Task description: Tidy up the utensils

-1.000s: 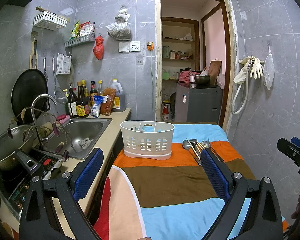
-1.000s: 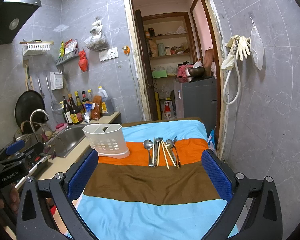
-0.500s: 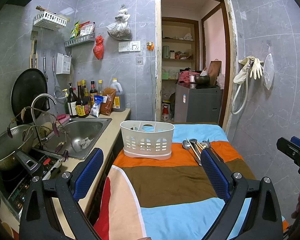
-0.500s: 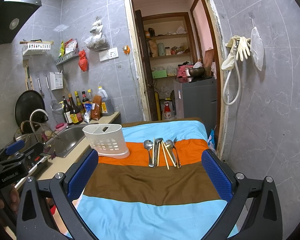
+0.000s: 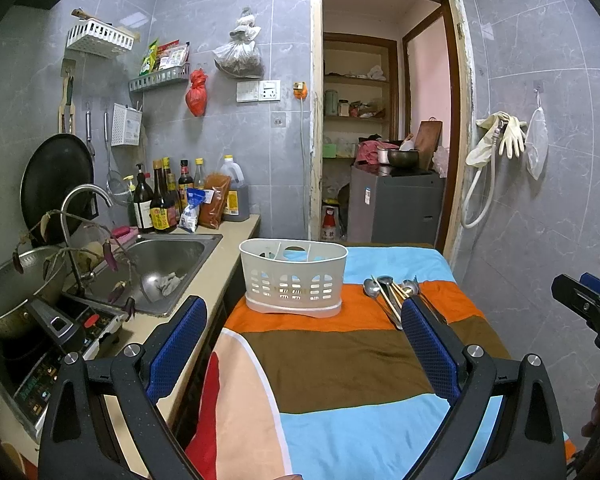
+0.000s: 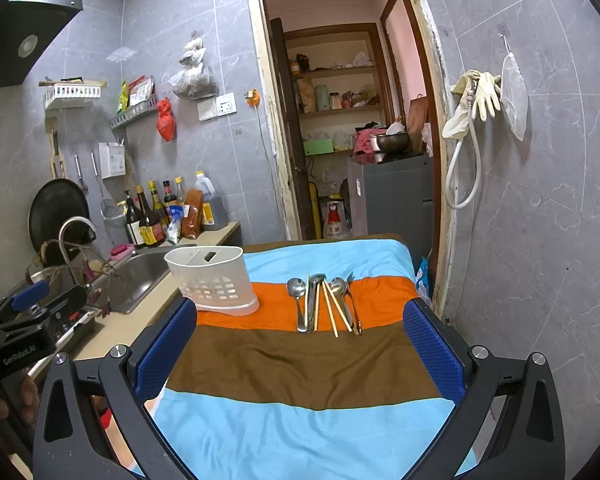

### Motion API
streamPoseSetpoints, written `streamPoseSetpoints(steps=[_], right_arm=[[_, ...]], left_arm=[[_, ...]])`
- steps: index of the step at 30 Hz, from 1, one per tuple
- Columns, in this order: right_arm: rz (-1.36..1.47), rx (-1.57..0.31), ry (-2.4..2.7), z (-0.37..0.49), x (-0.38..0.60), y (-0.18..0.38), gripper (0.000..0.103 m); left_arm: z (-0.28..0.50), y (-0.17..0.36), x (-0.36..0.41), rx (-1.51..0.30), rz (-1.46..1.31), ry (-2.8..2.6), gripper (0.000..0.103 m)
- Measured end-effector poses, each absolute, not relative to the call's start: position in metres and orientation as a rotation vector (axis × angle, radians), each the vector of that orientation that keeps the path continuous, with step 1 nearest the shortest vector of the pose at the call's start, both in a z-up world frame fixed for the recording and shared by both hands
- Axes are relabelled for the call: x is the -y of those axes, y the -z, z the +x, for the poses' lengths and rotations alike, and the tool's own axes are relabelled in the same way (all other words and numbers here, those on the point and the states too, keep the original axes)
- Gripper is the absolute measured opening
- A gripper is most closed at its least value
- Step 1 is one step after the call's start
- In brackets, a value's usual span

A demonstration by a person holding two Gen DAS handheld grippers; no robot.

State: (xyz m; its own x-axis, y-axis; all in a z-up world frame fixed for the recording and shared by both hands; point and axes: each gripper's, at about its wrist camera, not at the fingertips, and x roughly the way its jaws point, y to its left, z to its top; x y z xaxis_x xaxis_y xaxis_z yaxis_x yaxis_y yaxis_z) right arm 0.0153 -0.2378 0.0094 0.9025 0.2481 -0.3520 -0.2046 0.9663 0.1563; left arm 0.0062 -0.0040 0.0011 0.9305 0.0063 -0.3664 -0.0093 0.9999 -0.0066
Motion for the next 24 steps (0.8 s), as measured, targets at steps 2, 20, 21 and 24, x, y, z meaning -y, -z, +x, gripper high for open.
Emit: streamPoseSetpoints(steps=[2, 20, 21, 24], right_arm=[[0.116, -0.379, -0.235, 0.015, 0.238, -0.009, 0.103], [0.116, -0.387, -0.200, 0.024, 0.235, -0.006, 0.103], [0.113, -0.381, -0.192, 0.024, 0.235, -0.008, 0.103], [0.099, -0.356, -0.165, 0.028, 0.234, -0.018, 0.103]], left_arm=[[0.006, -0.001, 0.004, -0.375, -0.009, -0.008, 0.095], [0.024, 0.003, -0.010, -0.361, -0.036, 0.068, 0.095], [0.028, 0.000, -0.010, -0.359, -0.036, 0.080, 0.095], [0.036, -0.005, -0.009, -0.344, -0.029, 0.108, 0.095]])
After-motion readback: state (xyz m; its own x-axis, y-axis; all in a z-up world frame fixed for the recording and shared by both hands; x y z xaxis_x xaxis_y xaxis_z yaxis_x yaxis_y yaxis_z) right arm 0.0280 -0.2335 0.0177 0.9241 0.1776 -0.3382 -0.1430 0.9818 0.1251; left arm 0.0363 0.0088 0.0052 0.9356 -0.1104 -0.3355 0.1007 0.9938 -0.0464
